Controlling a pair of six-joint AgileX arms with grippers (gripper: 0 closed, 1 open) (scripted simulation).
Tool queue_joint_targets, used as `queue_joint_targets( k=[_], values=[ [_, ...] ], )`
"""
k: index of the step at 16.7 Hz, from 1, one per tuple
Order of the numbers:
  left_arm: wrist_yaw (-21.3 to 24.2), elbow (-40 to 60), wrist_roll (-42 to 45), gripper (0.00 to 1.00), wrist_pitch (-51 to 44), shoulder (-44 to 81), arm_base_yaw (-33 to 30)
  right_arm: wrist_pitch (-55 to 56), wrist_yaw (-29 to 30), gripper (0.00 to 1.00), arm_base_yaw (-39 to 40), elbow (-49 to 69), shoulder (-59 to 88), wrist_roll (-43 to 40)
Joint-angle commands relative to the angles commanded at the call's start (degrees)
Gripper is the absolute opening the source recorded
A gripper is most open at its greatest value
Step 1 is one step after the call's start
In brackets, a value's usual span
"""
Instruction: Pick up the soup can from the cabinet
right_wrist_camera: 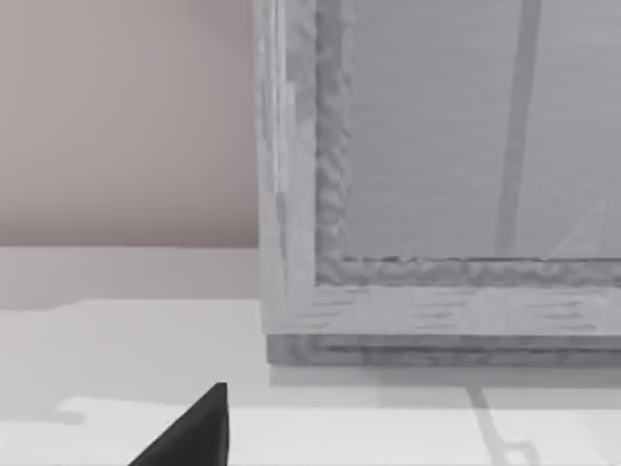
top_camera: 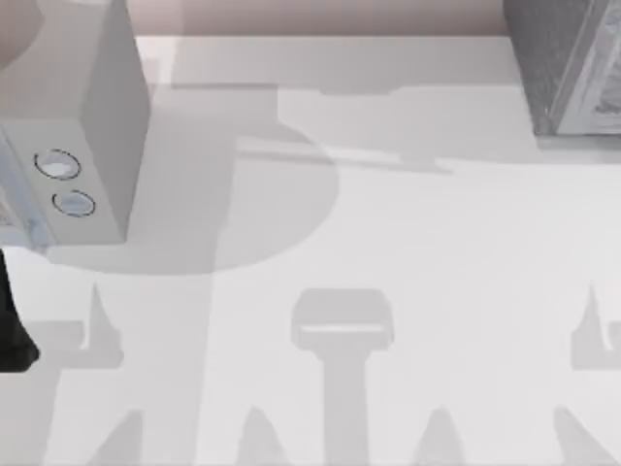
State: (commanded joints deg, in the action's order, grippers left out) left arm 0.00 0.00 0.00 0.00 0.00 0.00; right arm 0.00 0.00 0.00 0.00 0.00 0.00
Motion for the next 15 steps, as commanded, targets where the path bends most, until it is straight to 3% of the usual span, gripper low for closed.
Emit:
queue_joint_targets(
  k=[7,15],
  values=[
    [0.0,0.0,0.0,1.0,0.0,0.0,0.0,-2.0,1.0,1.0,1.2,9.0,7.3,0.1],
    [0.0,0.0,0.0,1.0,0.0,0.0,0.0,-11.4,5.5,1.0,5.1,46.4,36.6,0.3]
  ],
)
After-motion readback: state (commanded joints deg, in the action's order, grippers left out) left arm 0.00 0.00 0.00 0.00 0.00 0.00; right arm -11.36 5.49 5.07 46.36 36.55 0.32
